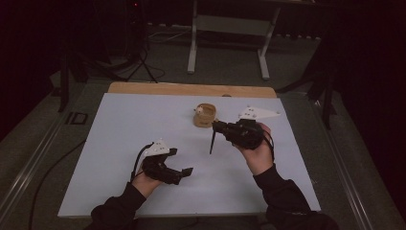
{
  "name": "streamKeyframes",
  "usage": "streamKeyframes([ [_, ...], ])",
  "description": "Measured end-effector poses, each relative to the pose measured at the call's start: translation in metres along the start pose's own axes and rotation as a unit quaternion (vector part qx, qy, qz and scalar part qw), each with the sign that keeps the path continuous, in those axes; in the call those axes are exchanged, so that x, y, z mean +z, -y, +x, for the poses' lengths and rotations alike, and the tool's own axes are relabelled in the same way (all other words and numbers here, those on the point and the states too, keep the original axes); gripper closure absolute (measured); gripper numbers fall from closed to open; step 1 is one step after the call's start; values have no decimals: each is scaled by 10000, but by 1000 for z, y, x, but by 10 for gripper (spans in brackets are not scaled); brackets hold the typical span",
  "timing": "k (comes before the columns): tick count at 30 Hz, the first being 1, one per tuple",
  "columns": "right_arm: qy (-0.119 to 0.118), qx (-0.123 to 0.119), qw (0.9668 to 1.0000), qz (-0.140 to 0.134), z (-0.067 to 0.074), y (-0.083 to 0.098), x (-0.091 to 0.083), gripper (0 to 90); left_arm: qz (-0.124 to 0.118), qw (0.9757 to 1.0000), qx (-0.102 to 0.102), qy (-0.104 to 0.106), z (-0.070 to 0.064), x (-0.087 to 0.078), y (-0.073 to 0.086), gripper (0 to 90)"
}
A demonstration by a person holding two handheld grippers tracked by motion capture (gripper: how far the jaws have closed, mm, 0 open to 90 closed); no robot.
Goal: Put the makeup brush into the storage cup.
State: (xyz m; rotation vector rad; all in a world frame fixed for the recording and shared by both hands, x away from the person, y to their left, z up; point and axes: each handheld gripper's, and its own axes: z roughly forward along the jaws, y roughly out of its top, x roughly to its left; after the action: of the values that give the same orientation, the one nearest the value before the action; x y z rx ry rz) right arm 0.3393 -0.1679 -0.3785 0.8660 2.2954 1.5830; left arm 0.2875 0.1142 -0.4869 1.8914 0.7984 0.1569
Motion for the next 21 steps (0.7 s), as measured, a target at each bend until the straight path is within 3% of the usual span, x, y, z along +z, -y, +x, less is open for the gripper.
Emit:
streamKeyframes([
  [6,183,-107,9997,-121,-9,-10,-6,842,71,9999,104,-6,-1,2,1,32],
  [16,338,-215,9986,-354,-16,-30,-7,842,87,9999,120,-6,-1,2,1,32],
  [21,472,-381,9972,-426,-18,-41,-5,842,85,9999,101,5,0,1,1,32],
])
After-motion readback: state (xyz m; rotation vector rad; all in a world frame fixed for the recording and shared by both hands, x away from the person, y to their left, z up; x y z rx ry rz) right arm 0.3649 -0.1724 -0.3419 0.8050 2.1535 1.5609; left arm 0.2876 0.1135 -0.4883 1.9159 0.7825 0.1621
